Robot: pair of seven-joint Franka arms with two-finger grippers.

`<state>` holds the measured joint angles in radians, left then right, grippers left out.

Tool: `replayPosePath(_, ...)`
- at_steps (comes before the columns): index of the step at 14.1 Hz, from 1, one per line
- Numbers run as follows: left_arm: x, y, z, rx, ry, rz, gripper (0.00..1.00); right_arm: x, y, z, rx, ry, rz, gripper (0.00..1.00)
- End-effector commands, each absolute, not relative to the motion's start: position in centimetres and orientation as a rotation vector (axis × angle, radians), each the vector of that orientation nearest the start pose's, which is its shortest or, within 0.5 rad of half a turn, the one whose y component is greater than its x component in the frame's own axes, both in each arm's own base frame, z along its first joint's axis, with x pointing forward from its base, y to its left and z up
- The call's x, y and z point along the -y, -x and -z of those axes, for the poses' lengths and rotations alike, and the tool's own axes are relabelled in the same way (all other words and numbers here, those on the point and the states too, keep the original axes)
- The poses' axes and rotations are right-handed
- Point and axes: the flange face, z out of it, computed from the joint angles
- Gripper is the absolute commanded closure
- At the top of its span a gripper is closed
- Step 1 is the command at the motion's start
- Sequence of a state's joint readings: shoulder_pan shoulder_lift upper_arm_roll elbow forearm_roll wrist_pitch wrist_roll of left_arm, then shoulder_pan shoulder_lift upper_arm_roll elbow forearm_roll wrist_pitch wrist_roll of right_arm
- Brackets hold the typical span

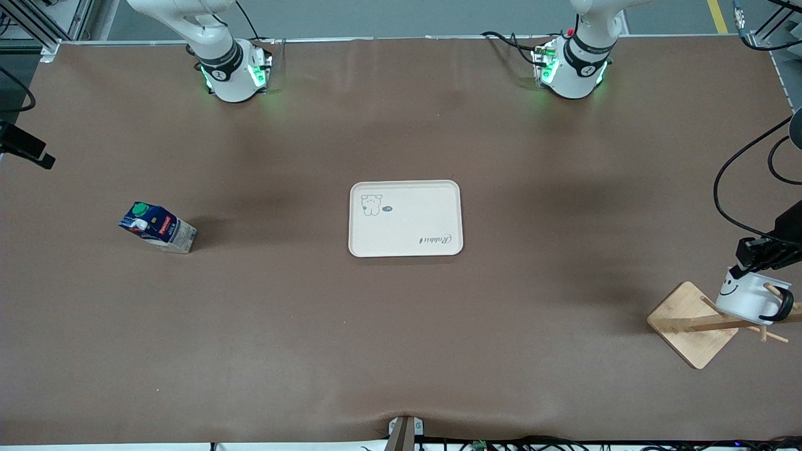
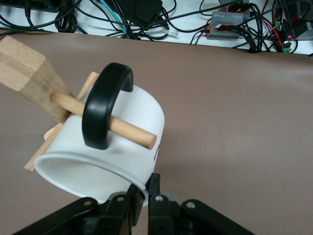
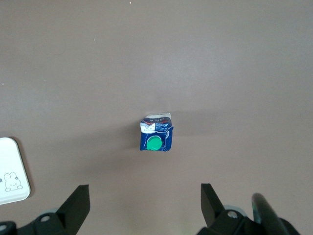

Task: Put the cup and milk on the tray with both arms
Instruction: 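Grasp the white mug rim with the left gripper and lift it off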

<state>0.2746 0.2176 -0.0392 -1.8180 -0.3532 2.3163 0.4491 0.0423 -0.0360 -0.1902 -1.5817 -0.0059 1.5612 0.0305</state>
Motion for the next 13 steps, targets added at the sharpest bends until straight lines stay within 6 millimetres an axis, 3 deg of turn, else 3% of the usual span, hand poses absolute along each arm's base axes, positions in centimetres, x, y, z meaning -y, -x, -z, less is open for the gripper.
replayPosePath(1, -14.8, -63.6, -45.7, -0.068, 3.264, 0.577, 1.00, 8.6, -55.3, -63.2, -0.301, 3.132, 0.062, 0.00)
replayPosePath(2, -14.7, -63.6, -45.8, -0.075, 3.272, 0.560, 1.00, 8.7, -55.7, -63.0, -0.296, 3.136, 0.079, 0.00)
replayPosePath(3, -14.6, -63.5, -45.8, -0.079, 3.283, 0.538, 1.00, 8.8, -56.6, -61.3, -0.297, 3.142, 0.039, 0.00)
replayPosePath(6, -14.1, -63.3, -46.2, -0.104, 3.316, 0.470, 1.00, 7.9, -57.0, -61.3, -0.268, 3.147, 0.044, 0.00)
replayPosePath(13, -12.3, -63.4, -48.4, -0.201, 3.310, 0.364, 1.00, 7.9, -57.1, -61.0, -0.272, 3.144, 0.032, 0.00)
